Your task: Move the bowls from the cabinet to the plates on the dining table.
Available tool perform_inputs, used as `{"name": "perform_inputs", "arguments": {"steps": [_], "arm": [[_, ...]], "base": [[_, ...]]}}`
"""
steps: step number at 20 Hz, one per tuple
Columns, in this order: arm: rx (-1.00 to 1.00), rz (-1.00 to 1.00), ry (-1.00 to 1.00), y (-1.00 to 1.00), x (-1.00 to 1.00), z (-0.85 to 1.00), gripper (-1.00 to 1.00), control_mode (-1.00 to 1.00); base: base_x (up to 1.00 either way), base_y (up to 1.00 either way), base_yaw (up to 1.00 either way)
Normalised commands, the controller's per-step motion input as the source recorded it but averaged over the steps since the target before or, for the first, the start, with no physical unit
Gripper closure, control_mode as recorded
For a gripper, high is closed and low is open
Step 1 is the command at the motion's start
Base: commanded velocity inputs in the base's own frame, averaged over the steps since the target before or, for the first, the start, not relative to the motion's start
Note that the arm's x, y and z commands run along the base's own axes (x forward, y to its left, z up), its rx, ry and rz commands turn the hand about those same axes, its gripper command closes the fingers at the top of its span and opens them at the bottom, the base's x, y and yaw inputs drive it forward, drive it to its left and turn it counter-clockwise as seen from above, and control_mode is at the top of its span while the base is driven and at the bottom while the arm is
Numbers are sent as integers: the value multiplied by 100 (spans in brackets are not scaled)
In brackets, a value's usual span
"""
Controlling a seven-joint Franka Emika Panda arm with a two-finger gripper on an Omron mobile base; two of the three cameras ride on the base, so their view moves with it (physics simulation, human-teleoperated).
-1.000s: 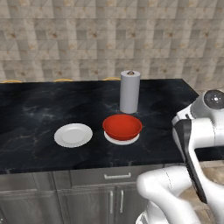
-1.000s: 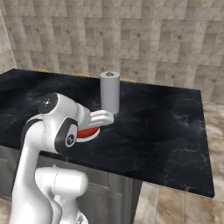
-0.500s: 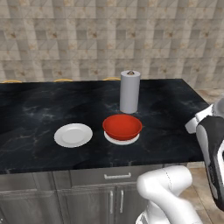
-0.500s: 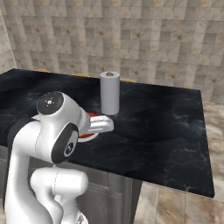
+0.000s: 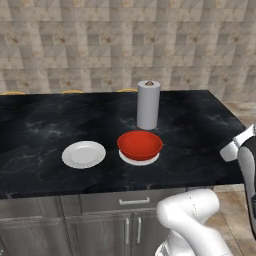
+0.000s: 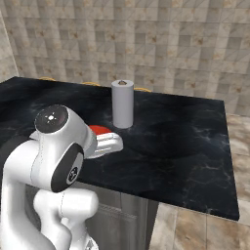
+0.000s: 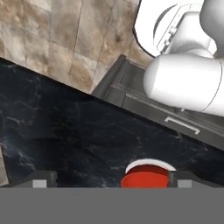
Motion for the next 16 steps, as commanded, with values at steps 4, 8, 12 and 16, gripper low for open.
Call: {"name": "perform_inputs", "arguments": {"steps": [4, 8, 12, 16], "arm": [[-8, 0, 0, 21, 4, 0, -100, -100], [-7, 0, 0, 23, 1, -4, -100, -100], [-6, 0, 0, 39, 0, -25, -100, -100], [0, 2, 0, 30, -2, -9, -100, -100]], "base": [[0, 0, 0], [0, 0, 0], [0, 0, 0], [0, 0, 0]]}}
